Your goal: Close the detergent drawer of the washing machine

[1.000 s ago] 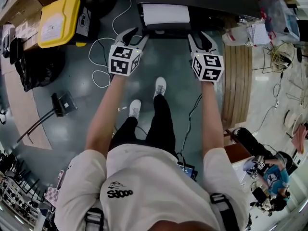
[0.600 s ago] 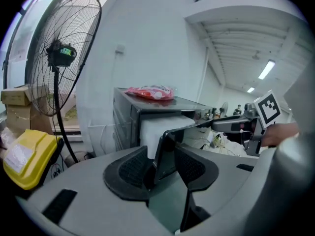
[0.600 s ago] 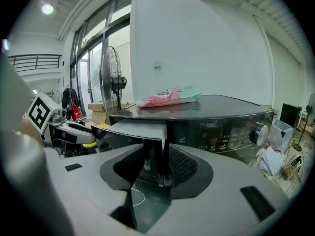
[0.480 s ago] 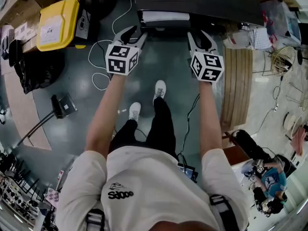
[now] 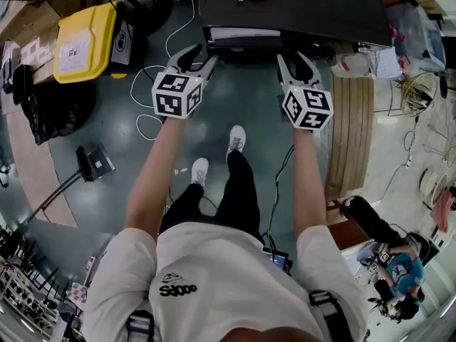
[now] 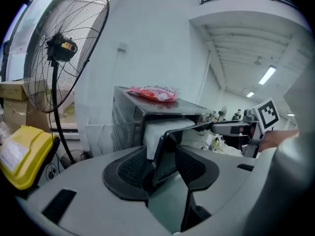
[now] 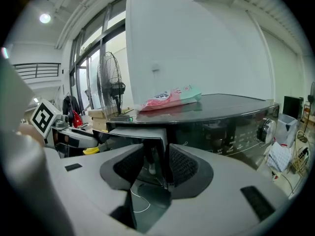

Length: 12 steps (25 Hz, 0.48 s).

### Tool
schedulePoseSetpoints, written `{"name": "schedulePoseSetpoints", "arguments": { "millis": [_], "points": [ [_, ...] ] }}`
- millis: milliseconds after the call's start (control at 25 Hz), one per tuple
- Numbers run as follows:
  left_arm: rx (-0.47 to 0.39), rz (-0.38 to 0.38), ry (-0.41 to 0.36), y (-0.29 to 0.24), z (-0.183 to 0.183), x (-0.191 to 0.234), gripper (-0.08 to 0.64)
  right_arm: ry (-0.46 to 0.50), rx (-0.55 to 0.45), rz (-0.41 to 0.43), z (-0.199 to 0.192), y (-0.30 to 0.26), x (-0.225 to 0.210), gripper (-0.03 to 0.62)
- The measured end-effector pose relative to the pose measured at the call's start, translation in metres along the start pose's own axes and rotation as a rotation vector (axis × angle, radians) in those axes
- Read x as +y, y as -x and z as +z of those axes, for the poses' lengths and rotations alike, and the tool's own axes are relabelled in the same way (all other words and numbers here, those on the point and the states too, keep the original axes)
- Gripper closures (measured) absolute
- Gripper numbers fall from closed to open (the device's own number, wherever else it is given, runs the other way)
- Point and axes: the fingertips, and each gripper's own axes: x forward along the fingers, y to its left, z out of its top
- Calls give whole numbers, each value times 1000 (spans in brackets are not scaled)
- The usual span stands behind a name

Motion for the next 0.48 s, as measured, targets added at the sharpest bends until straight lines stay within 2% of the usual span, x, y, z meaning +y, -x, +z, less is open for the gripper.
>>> {"name": "schedulePoseSetpoints", "arguments": {
  "millis": [240, 480],
  "points": [
    [-34, 44, 17, -13, 11, 12, 400, -12, -7, -12, 10, -19, -6, 442],
    [-49, 44, 23, -18, 17, 18, 400, -32, -22, -17, 14, -27, -8, 442]
  ]
}}
